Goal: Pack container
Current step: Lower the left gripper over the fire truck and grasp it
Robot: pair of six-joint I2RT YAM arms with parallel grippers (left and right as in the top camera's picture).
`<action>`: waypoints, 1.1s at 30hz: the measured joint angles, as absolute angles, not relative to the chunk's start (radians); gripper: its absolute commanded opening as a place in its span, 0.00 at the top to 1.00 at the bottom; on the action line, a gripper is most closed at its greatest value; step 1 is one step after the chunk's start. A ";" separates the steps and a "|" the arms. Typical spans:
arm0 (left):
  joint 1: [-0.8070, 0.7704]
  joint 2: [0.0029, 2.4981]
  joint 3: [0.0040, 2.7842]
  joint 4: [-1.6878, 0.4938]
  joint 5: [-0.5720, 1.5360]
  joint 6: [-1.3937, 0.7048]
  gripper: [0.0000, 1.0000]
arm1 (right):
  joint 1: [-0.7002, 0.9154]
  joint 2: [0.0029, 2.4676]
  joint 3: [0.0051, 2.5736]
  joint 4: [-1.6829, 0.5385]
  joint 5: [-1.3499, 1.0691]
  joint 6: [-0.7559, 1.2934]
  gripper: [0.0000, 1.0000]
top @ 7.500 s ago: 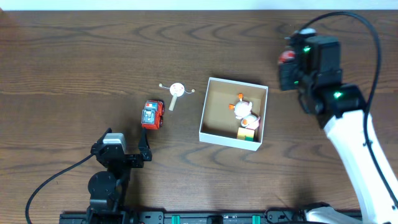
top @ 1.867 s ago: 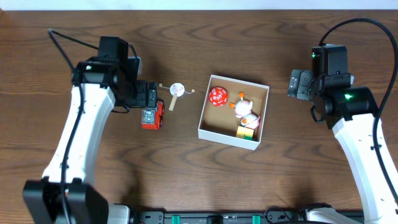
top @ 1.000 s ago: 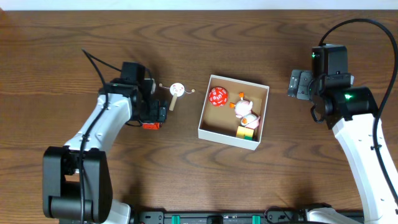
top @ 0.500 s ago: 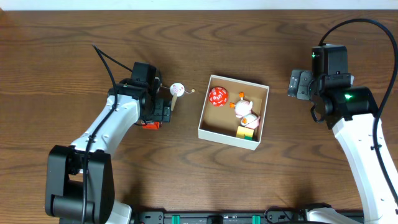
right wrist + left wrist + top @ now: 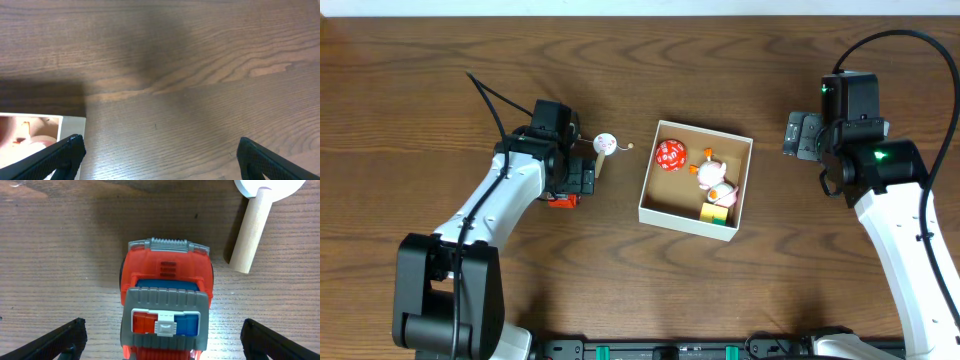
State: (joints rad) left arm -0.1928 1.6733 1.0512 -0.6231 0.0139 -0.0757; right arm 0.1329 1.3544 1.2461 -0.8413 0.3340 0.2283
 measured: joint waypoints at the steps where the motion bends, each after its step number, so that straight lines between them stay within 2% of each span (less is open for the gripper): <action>1: -0.193 1.673 1.051 -0.622 0.014 -0.078 0.02 | 0.133 1.354 1.246 -0.842 0.334 0.228 0.01; 33: -0.193 1.703 0.987 -0.522 0.011 -0.078 0.02 | 0.133 1.354 1.246 -0.842 0.334 0.228 0.01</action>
